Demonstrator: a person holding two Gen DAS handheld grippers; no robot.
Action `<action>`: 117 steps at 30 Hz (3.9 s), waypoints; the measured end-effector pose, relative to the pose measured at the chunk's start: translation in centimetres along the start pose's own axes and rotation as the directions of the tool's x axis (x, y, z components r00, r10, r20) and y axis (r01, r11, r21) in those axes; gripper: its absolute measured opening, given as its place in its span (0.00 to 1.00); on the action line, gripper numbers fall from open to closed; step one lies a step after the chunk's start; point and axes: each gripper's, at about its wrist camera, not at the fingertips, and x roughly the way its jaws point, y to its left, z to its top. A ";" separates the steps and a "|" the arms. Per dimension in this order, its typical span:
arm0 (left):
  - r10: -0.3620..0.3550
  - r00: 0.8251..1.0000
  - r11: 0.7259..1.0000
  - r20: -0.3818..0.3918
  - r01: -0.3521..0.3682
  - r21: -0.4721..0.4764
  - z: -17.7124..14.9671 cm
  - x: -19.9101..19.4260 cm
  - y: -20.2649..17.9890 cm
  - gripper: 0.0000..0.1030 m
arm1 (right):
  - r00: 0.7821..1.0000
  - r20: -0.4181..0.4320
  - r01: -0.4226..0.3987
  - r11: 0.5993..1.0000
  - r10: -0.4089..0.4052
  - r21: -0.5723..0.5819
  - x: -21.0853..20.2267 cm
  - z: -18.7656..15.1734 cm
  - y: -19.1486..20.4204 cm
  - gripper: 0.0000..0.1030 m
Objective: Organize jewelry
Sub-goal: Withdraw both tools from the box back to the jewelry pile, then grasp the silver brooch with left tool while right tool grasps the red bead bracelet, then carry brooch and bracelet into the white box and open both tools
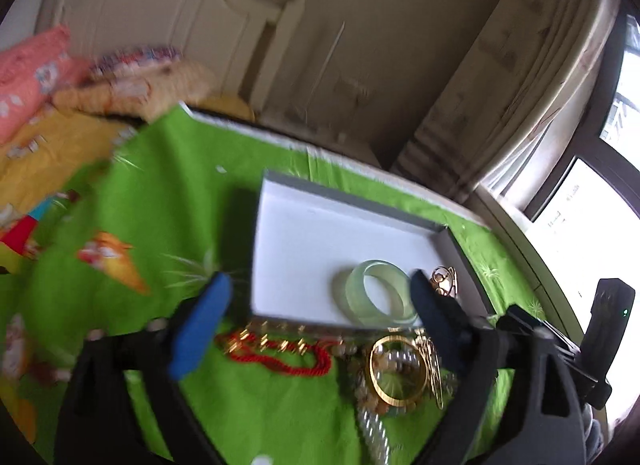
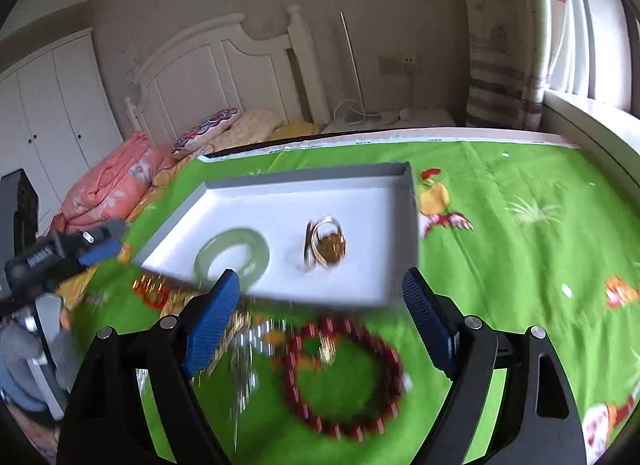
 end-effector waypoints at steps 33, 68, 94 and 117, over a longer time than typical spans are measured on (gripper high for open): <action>0.037 0.991 0.997 -0.126 -0.027 0.079 -4.4 -0.7 0.9 0.98 | 0.968 -0.224 0.036 0.943 -0.115 -0.330 2.4 -3.4 5.8 0.26; 0.028 0.944 0.899 -0.328 0.120 0.422 -10.5 5.6 -15.2 0.42 | 0.974 0.070 -0.223 0.970 0.217 0.094 -3.9 -2.4 -2.6 0.14; -0.015 0.968 0.872 -0.252 0.136 0.470 -10.4 2.1 -16.3 0.06 | 0.958 0.191 -0.236 0.966 0.213 0.109 -6.3 -2.7 -3.7 0.14; -0.016 0.992 0.938 -0.122 0.057 0.341 -3.4 0.0 -10.7 0.06 | 0.957 0.185 -0.224 0.975 0.222 -0.012 -5.3 2.4 0.3 0.14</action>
